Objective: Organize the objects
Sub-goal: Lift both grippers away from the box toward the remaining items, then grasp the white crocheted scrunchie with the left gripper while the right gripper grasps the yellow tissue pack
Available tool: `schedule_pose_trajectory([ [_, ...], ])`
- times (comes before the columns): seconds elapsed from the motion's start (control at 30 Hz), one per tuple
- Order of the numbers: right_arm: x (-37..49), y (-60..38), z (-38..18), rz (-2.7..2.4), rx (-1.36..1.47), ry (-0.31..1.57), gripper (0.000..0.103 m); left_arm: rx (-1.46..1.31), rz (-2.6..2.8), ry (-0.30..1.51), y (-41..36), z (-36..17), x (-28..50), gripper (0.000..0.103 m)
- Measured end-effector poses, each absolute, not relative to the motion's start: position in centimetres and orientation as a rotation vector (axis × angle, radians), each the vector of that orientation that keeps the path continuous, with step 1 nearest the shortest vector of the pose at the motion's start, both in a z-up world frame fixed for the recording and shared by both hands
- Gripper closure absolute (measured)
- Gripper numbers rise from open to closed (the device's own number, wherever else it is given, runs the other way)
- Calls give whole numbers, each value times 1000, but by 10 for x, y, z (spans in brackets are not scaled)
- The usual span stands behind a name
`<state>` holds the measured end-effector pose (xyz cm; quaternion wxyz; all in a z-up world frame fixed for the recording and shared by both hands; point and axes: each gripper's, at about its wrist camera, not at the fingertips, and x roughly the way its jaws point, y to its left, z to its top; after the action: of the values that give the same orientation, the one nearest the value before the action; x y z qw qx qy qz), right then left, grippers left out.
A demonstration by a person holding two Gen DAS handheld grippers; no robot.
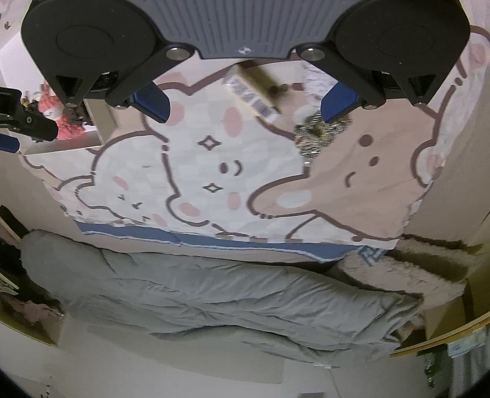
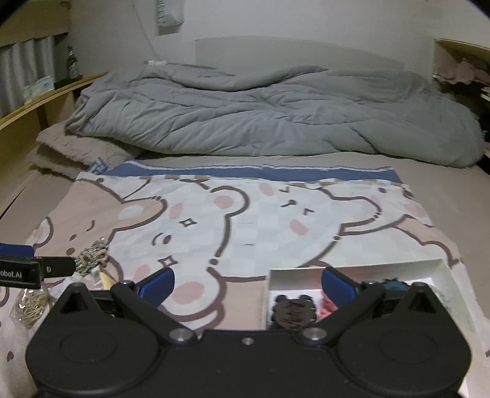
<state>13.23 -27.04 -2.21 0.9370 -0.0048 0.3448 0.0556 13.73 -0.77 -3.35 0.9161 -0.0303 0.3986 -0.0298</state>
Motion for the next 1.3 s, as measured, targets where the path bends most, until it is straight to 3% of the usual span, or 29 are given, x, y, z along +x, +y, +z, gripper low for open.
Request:
schedule_pose_trajectory([
  [0.97, 183, -122, -80, 464, -81, 795, 1, -197, 103, 902, 93, -65, 152, 0],
  [1.0, 184, -116, -83, 472, -83, 802, 3, -203, 102, 906, 94, -66, 153, 0],
  [1.13, 192, -98, -93, 495, -101, 856, 28, -225, 97, 909, 97, -69, 156, 0],
  [1.3, 197, -87, -104, 521, -120, 922, 44, -234, 50, 881, 95, -72, 159, 0],
])
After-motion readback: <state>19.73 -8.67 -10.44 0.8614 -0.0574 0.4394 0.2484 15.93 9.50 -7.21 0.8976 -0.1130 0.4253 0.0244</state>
